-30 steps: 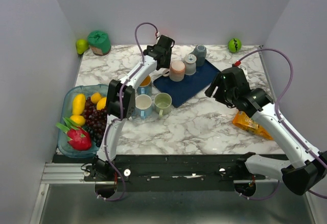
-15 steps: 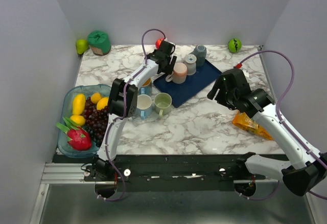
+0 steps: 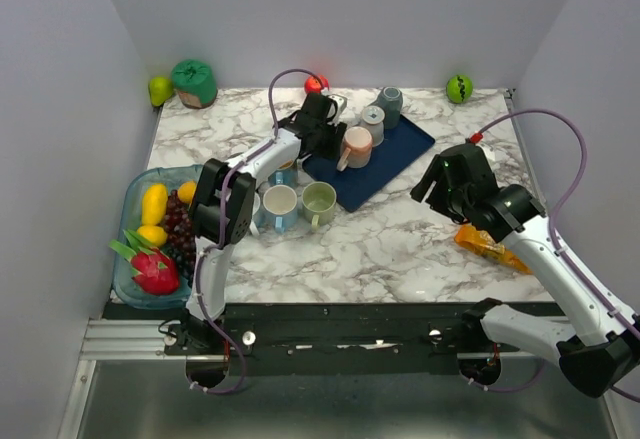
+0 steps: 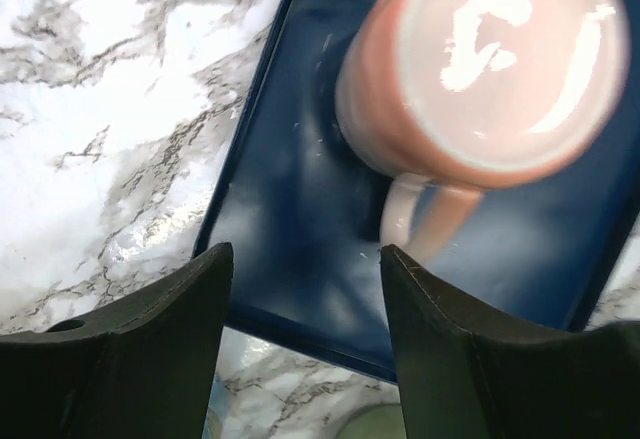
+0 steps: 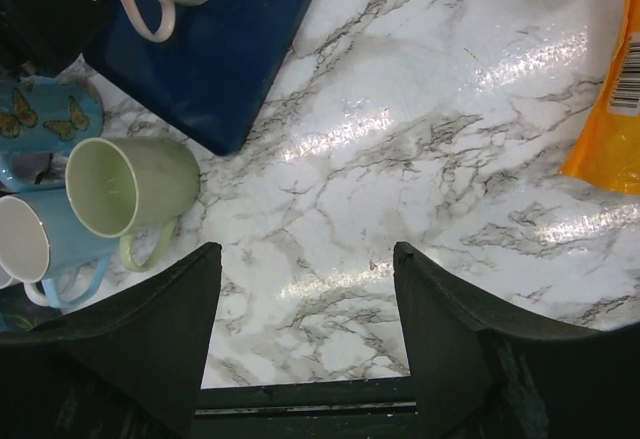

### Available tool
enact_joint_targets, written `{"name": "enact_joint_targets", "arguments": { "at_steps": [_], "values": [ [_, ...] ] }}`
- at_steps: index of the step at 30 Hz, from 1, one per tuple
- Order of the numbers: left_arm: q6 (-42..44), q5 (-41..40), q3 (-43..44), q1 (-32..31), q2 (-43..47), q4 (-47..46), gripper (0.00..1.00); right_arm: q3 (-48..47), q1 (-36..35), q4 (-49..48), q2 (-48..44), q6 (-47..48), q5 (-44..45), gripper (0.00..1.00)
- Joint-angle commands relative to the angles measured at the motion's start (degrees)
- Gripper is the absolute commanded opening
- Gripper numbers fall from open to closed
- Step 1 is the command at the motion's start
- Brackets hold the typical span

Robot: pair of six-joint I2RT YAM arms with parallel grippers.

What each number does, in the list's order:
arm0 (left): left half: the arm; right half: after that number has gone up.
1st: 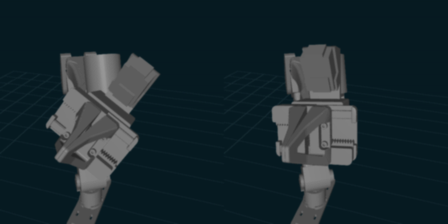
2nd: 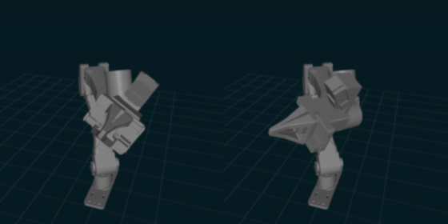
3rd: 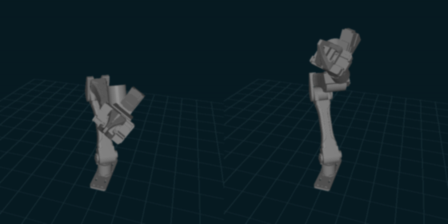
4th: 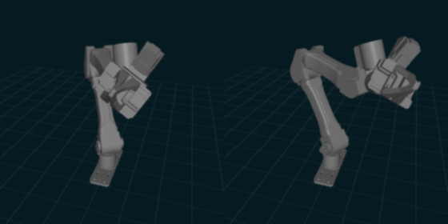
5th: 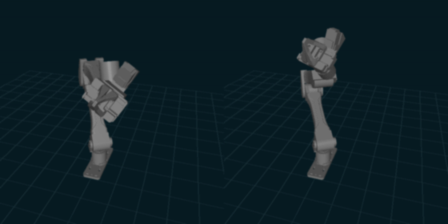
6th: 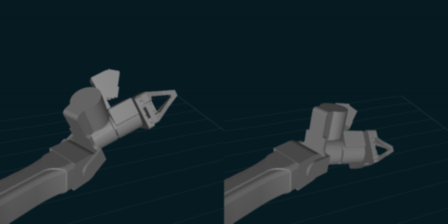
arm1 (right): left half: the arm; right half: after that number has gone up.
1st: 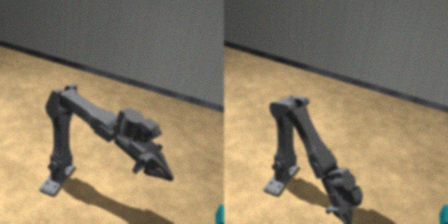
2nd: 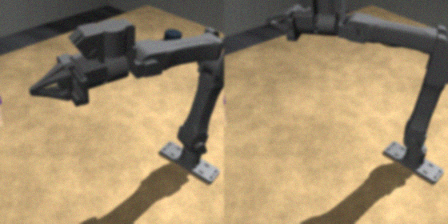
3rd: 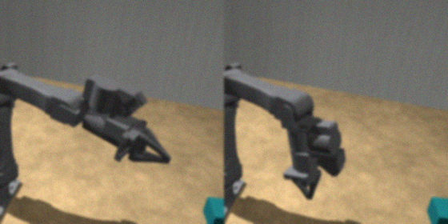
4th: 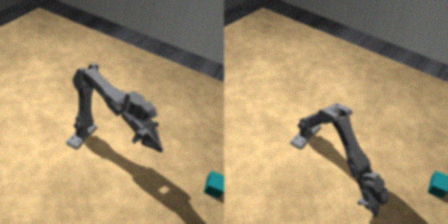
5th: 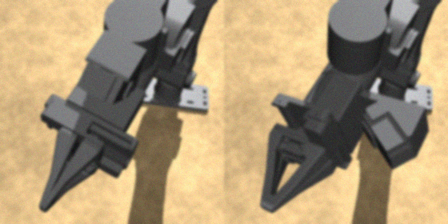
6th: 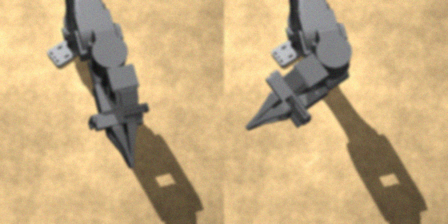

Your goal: Turn the mug right side up

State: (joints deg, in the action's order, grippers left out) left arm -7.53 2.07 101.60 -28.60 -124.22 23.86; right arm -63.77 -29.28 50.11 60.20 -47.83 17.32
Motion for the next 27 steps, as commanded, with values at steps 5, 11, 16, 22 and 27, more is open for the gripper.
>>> {"name": "enact_joint_targets", "arguments": {
  "at_steps": [5,11,16,22,27],
  "values": [
    [-0.12,1.1,-3.79,-4.44,6.19,-4.61,0.73,1.89,0.19,0.26,-1.67,-0.94,1.14,0.75],
    [-0.82,-0.66,2.27,-5.68,1.18,-2.42,0.71,1.98,0.19,0.34,-2.02,-0.59,0.7,0.75],
    [-1.96,-1.63,7.99,-5.77,-3.56,0.83,0.65,2.16,0.19,0.95,-2.9,-0.33,0.87,0.75],
    [-0.82,-2.93,11.95,-5.85,-6.91,4.88,0.56,2.16,0.19,1.22,-3.52,-0.24,0.96,0.75],
    [-0.2,-3.12,12.48,-5.85,-7.52,5.59,0.46,2.24,0.19,1.31,-3.43,-0.15,0.61,0.75]
  ]
}}
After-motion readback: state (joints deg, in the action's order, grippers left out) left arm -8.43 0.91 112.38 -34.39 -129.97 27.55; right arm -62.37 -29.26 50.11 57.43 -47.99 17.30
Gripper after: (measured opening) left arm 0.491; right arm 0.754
